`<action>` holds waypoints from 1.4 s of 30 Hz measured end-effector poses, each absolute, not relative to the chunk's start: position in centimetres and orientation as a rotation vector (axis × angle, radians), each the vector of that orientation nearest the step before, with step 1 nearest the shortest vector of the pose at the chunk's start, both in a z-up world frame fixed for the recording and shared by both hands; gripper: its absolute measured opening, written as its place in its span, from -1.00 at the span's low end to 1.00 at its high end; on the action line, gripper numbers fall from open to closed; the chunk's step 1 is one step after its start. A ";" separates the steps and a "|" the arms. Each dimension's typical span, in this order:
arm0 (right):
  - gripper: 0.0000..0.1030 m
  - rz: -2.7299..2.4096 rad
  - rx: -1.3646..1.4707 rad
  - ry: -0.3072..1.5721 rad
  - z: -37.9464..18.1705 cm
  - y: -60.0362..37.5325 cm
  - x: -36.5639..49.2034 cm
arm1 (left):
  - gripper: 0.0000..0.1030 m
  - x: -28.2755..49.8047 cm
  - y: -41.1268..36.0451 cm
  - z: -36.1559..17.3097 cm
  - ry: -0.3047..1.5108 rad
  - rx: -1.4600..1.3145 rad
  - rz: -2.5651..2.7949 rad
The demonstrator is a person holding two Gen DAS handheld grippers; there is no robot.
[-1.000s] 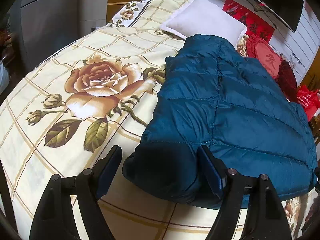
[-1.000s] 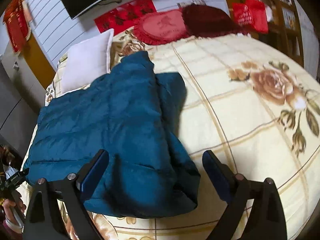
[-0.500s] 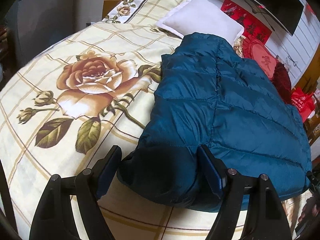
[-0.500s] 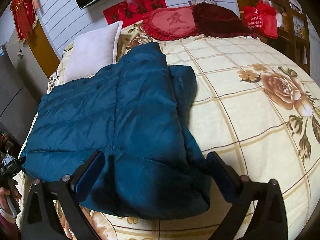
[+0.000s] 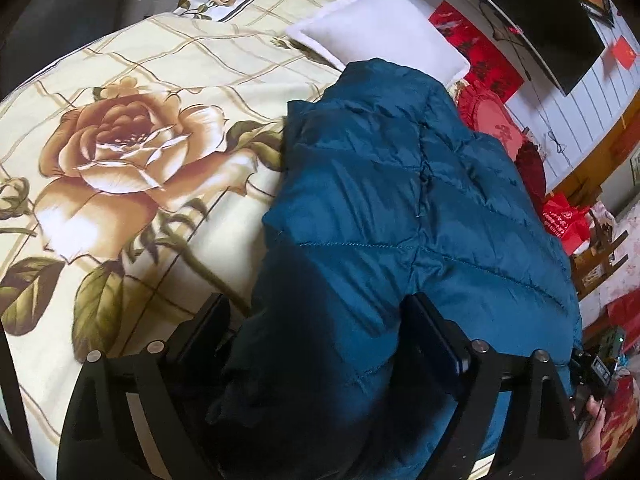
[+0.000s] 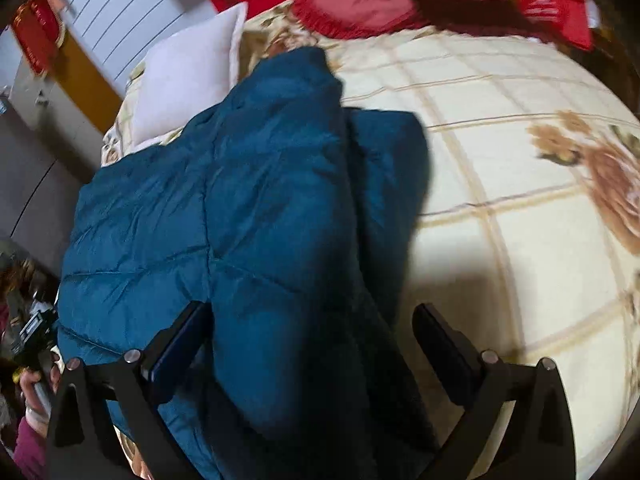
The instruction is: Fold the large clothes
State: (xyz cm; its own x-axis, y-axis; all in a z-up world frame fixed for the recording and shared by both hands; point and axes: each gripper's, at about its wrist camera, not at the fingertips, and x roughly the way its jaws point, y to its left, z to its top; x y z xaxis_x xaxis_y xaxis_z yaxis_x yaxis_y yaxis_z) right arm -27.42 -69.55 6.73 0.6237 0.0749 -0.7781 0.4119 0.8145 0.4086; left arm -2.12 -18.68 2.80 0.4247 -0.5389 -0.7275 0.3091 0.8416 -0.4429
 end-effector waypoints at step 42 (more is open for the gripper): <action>0.70 -0.293 0.367 0.746 18.3 -48.7 -48.0 | -0.08 -25.5 -9.7 13.3 0.774 0.049 -0.405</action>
